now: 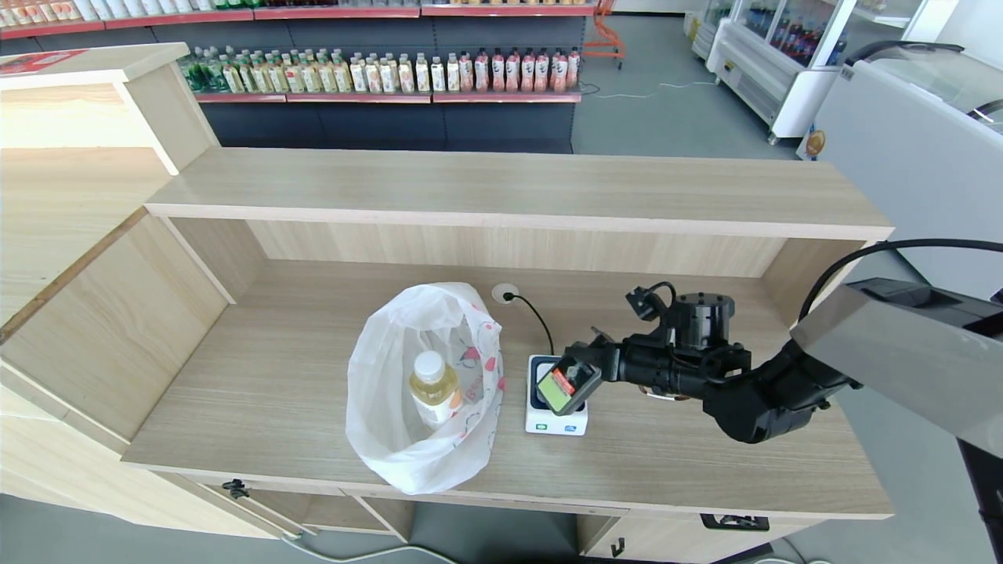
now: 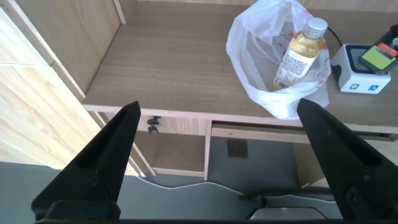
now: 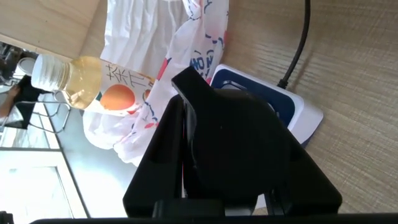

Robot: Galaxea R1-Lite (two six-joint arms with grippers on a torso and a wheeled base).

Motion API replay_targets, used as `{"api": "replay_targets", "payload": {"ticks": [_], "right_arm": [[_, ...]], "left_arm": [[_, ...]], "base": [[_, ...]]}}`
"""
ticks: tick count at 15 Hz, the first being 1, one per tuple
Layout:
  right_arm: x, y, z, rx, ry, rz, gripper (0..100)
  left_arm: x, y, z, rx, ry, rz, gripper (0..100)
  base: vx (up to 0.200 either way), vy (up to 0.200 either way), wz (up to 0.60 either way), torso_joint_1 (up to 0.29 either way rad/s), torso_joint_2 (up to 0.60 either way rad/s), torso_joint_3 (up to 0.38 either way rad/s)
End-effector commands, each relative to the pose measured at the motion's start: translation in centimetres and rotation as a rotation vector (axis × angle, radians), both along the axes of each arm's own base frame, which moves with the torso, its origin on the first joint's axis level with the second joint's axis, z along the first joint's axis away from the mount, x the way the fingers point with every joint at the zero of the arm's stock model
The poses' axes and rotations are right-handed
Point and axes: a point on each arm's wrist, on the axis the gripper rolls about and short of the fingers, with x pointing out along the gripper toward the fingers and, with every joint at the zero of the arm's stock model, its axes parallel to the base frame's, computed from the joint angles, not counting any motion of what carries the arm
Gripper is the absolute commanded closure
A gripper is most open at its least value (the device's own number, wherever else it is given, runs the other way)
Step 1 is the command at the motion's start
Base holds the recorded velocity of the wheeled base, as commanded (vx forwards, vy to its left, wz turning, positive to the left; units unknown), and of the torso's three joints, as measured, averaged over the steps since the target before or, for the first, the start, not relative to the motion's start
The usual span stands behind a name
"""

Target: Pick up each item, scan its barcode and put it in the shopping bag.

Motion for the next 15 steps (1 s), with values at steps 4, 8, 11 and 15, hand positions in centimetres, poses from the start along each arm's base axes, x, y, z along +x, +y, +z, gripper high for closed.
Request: {"api": "replay_targets", "payload": {"ticks": [4, 8, 11, 15], "right_arm": [[-0.2, -0.1, 1.7, 0.010, -0.032, -0.003, 100], [-1.2, -0.5, 6.1, 0.040, -0.120, -0.002, 100], [-1.8, -0.5, 9.1, 0.055, -0.168, 0.003, 100], [-1.9, 0.6, 10.8, 0.070, -0.219, 0.028, 100]], "left_arm": [[0.0, 0.0, 0.0, 0.000, 0.000, 0.000, 0], [0.0, 0.0, 0.0, 0.001, 0.000, 0.000, 0], [0.0, 0.0, 0.0, 0.000, 0.000, 0.000, 0], [0.0, 0.0, 0.0, -0.002, 0.000, 0.000, 0]], "base": [[0.000, 0.000, 0.00, 0.000, 0.00, 0.000], [0.000, 0.000, 0.00, 0.000, 0.00, 0.000], [0.000, 0.000, 0.00, 0.000, 0.00, 0.000], [0.000, 0.000, 0.00, 0.000, 0.00, 0.000]]}}
